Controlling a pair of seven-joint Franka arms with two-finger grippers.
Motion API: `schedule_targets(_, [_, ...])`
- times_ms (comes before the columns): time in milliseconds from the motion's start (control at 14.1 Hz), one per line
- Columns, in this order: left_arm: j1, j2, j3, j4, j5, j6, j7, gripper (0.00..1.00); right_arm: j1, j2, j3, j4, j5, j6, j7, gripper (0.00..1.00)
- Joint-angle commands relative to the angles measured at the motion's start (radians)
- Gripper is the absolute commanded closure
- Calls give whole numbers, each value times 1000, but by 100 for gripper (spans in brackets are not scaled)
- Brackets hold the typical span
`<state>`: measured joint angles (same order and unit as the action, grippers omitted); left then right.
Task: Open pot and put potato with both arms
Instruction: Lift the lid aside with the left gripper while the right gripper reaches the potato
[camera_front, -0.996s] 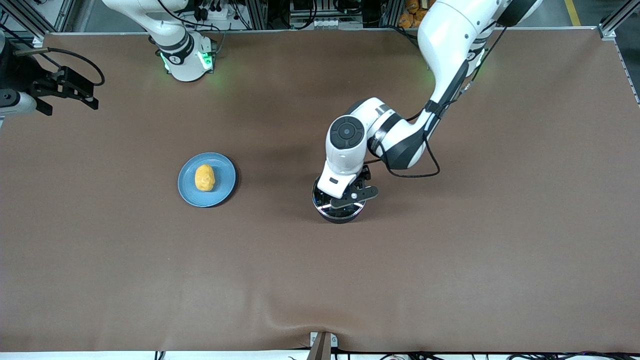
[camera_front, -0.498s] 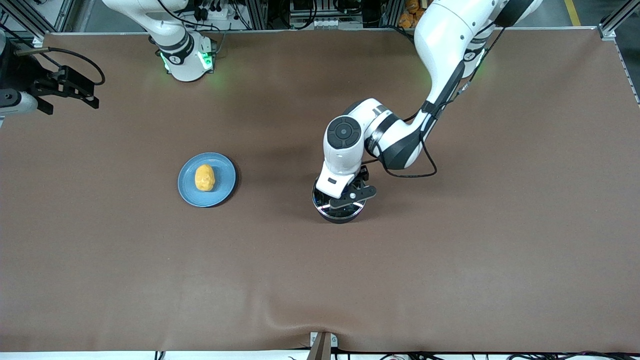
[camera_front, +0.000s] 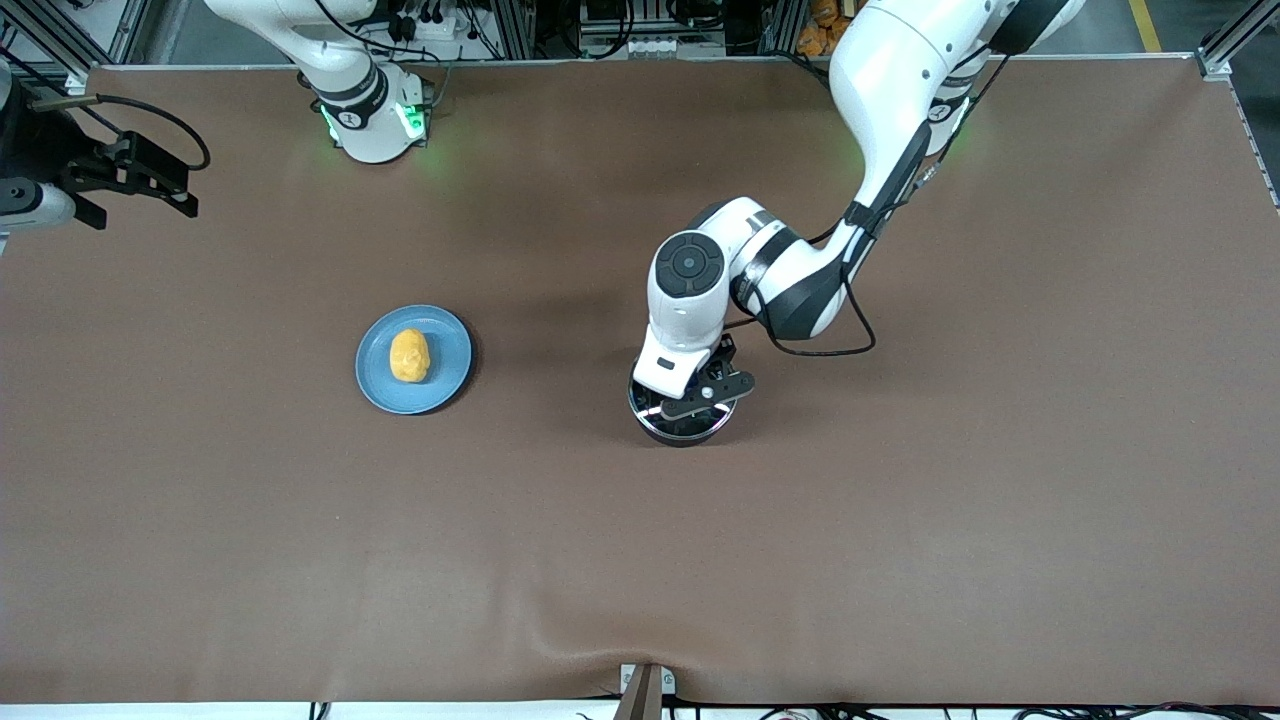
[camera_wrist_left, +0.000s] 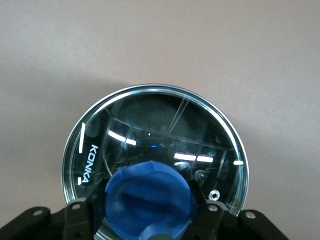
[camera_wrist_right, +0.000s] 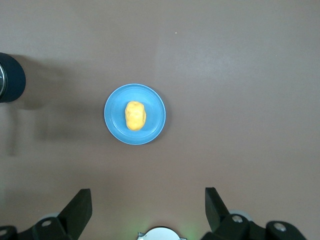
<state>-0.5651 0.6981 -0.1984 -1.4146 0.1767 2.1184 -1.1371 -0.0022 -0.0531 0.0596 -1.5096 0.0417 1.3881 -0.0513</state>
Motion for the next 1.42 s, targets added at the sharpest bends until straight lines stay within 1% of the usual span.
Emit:
schedule_targets(0, [20,-72,4,11,15,-26,-21,60,-8,-14,2,-11,17,-4,1,0])
schedule_targets(142, [42,-116,4,11,7,-63,-13,60,-8,-14,2,-11,18,-4,1,0])
schedule_targets(284, [98,-187,-10,3,6,-133,13,61,-8,-11,2,-8,23,-4,5,0])
schedule_targets(498, [183,-285,-10,-13,-77,-237,144,61,-19,12,2,2,21,-6,2,0])
schedule_targets(640, [241,-374,-10,-78,-127,-273,244,61,-21,24,2,3,21,-1,-1,0])
schedule_targets(853, [333,-518,-10,-226,-175,-273,400,61,-7,111,5,52,20,2,-2,0])
schedule_targets(996, [416,-603,-10,-300,-216,-273,520,61,-8,182,6,68,17,3,-5,0])
schedule_targets(1067, [457,-636,-10,-337,-226,-276,578,60,-8,194,5,71,10,6,-4,0])
schedule_targets(1138, [491,-661,-9,-378,-229,-278,633,60,-10,222,6,71,9,17,-4,0])
schedule_targets(1209, [529,-669,-9,-400,-229,-276,702,60,-13,254,5,71,12,28,-4,0])
schedule_targets(1351, [586,-657,-9,-412,-229,-262,793,60,-9,291,5,71,17,43,1,0])
